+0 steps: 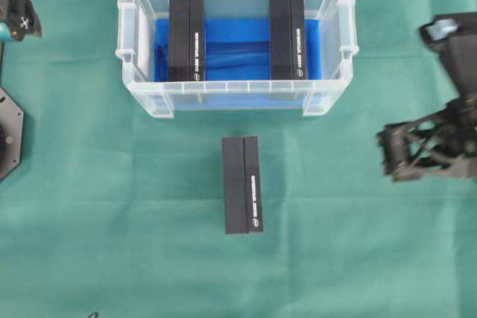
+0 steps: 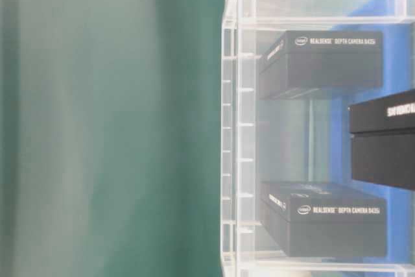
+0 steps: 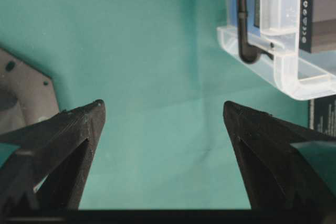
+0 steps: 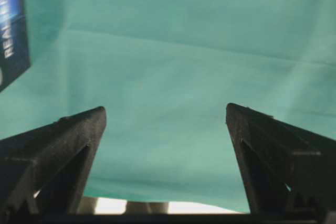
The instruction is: Take out the box from the case.
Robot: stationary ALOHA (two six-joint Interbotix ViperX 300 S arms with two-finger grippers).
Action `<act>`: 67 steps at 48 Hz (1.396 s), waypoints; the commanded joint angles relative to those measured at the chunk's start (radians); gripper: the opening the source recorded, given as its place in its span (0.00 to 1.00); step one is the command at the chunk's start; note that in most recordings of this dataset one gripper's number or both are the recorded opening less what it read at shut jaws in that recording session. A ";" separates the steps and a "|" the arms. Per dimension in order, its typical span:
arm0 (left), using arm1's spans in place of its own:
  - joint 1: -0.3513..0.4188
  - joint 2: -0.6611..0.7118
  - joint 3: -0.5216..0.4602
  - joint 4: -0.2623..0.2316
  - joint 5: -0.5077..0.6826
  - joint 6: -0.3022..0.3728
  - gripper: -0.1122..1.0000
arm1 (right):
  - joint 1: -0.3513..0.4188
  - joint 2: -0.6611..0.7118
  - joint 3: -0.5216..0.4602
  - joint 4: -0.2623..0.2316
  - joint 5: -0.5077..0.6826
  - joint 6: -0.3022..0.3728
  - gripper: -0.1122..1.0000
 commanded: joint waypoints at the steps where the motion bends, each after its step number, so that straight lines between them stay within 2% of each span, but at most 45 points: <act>1: -0.002 0.003 -0.009 0.002 -0.011 0.005 0.94 | 0.003 -0.028 0.012 -0.003 -0.005 0.002 0.94; 5: -0.002 0.003 -0.009 0.002 -0.017 0.006 0.94 | 0.002 -0.029 0.018 -0.011 -0.011 -0.006 0.93; 10: -0.002 0.003 -0.009 0.003 -0.017 0.006 0.94 | -0.017 -0.032 0.028 -0.044 -0.014 -0.015 0.93; 17: -0.002 0.002 -0.009 0.005 -0.017 0.006 0.94 | -0.087 -0.048 0.054 -0.067 -0.029 -0.055 0.93; 21: -0.002 0.000 -0.009 0.005 -0.017 0.006 0.94 | -0.149 -0.063 0.077 -0.071 -0.057 -0.106 0.93; 30: -0.003 0.000 -0.009 0.003 -0.017 0.005 0.94 | -0.319 -0.084 0.118 -0.071 -0.110 -0.264 0.93; 38: -0.002 0.000 -0.008 0.003 -0.017 0.005 0.94 | -0.457 -0.083 0.115 -0.067 -0.133 -0.407 0.93; 46: -0.002 0.000 -0.008 0.003 -0.017 0.002 0.94 | -0.572 -0.074 0.109 -0.064 -0.169 -0.511 0.93; 58: -0.003 0.002 -0.009 0.005 -0.017 0.000 0.94 | -0.673 -0.048 0.103 -0.051 -0.202 -0.615 0.93; 67: -0.003 0.002 -0.009 0.003 -0.018 -0.002 0.94 | -0.687 -0.023 0.092 -0.028 -0.204 -0.647 0.93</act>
